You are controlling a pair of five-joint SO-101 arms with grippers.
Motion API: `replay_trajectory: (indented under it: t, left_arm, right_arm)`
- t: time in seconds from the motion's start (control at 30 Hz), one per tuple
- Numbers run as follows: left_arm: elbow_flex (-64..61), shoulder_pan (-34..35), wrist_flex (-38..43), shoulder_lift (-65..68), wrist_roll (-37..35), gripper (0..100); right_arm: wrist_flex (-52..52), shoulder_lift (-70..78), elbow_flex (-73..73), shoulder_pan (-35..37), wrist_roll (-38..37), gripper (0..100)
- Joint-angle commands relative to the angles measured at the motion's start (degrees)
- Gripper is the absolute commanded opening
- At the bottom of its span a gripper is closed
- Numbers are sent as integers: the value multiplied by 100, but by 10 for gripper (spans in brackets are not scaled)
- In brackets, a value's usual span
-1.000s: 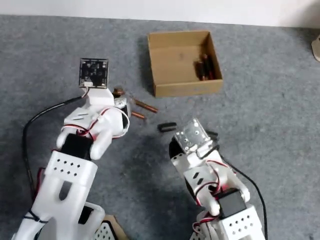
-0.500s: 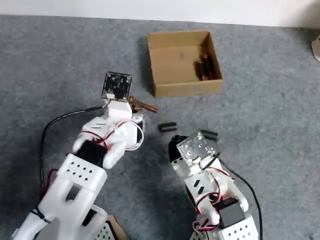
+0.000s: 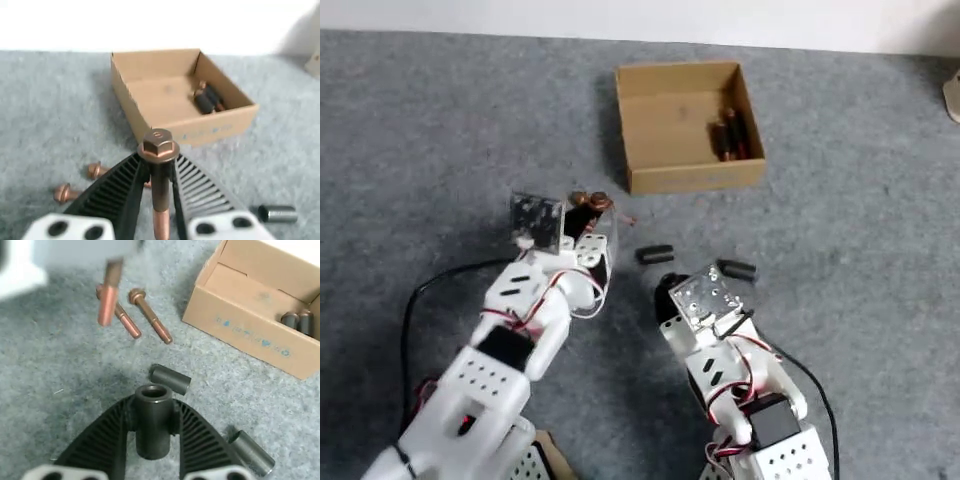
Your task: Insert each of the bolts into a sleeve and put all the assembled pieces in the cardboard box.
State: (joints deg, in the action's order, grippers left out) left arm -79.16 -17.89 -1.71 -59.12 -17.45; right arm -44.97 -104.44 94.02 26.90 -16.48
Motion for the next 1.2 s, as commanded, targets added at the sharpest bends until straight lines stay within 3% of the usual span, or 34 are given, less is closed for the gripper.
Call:
replay_trajectory:
  t: [0.0, 0.17, 0.4, 0.73, 0.87, 1.17]
  left_arm:
    - [31, -57, -105, -954, -457, 5]
    - [31, -198, -967, -1895, -826, 5]
    - [-4, -708, -1538, -2422, -1046, 5]
    - [-22, -857, -1565, -2457, -1890, 5]
    - [-22, -866, -1565, -2457, -2171, 5]
    - [-136, -1367, -1565, -2475, -2189, 5]
  right_arm:
    - [207, -75, -48, -31, 26, 5]
    - [215, -75, -48, -31, 26, 5]
    - [215, -75, -48, -31, 18, 5]
    - [224, -75, -84, -57, -132, 5]
    - [716, -75, -40, -66, -132, 5]
    - [1015, -75, 92, -31, -132, 5]
